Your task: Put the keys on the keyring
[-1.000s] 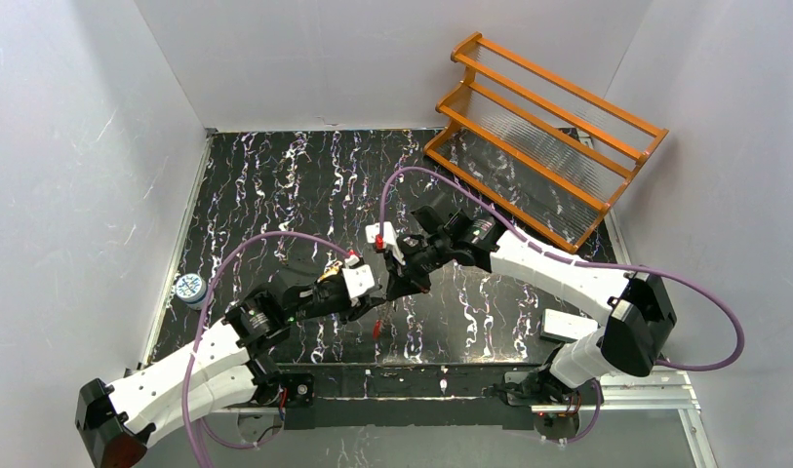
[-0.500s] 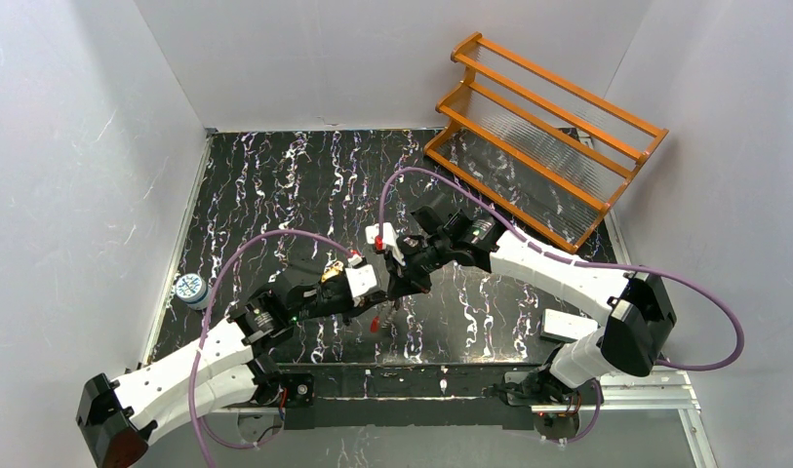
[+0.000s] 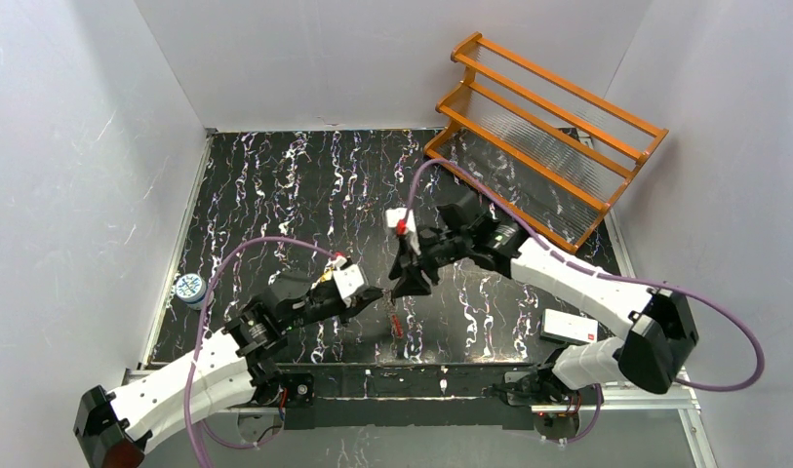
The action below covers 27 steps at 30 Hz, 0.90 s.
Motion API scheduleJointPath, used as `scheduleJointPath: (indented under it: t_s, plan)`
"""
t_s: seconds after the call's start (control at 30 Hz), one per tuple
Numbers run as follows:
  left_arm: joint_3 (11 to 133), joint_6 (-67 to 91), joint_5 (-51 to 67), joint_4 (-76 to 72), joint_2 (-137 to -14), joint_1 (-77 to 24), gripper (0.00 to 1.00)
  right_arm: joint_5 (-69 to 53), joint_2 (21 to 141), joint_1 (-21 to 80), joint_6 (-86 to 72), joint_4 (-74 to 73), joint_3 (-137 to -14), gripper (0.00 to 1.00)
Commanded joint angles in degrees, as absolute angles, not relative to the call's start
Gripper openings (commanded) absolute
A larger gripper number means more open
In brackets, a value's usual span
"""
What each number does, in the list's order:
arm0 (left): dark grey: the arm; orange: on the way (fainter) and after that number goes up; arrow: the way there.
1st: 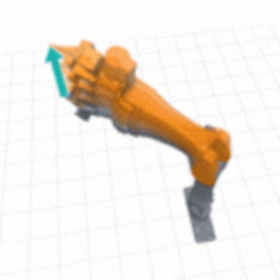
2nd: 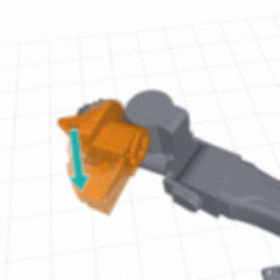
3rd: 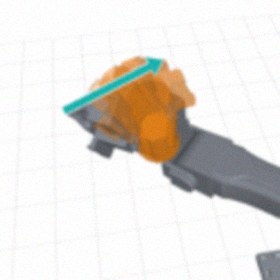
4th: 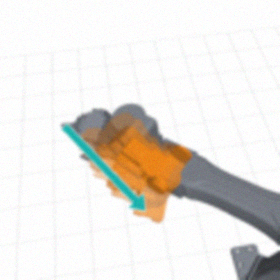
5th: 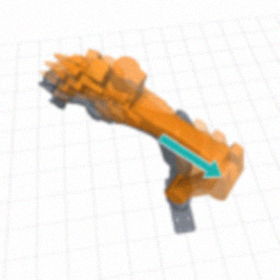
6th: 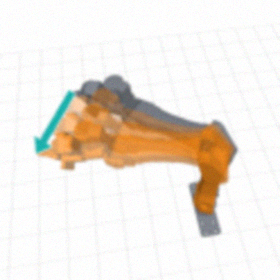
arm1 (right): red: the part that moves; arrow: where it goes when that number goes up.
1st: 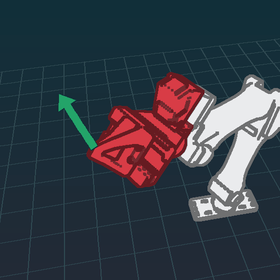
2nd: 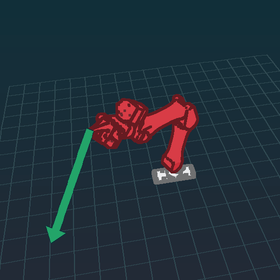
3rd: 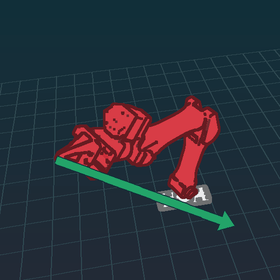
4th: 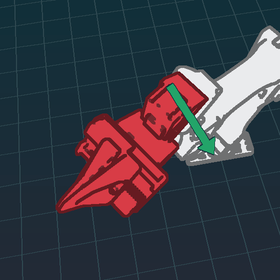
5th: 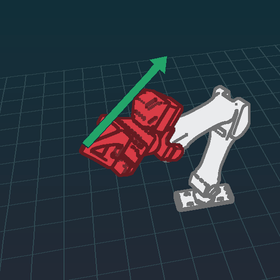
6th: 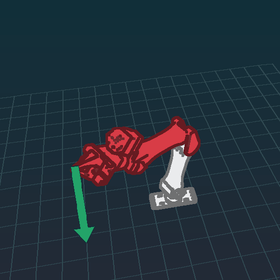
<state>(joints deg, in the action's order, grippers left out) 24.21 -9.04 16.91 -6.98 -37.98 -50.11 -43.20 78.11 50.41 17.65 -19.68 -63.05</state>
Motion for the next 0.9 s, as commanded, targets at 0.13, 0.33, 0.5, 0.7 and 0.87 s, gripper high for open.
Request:
scheduleJointPath:
  t_s: [0.13, 0.33, 0.5, 0.7, 0.87]
  plan:
    - [14.71, -0.43, 15.02, -29.43, -29.47, -50.36, 0.0, -57.09, 72.21, 42.3, 4.91, -0.54, -55.69, 0.43]
    - [13.06, -0.41, 18.28, -34.83, -28.3, -50.36, 0.0, -60.46, 73.82, 42.28, 3.48, 1.37, -55.63, 0.43]
    - [13.44, -0.36, 19.17, -35.34, -28.87, -50.36, 0.0, -62.85, 74.73, 42.28, 3.11, 1.93, -56.01, 0.38]
    - [13.69, -0.41, 19.07, -35.38, -29.65, -50.36, 0.0, -65.67, 74.67, 42.32, 3.07, 2.17, -55.86, 0.37]
    - [13.88, -0.43, 19.04, -35.33, -29.97, -50.36, 0.0, -66.33, 74.85, 42.28, 3.0, 2.37, -55.65, 0.41]
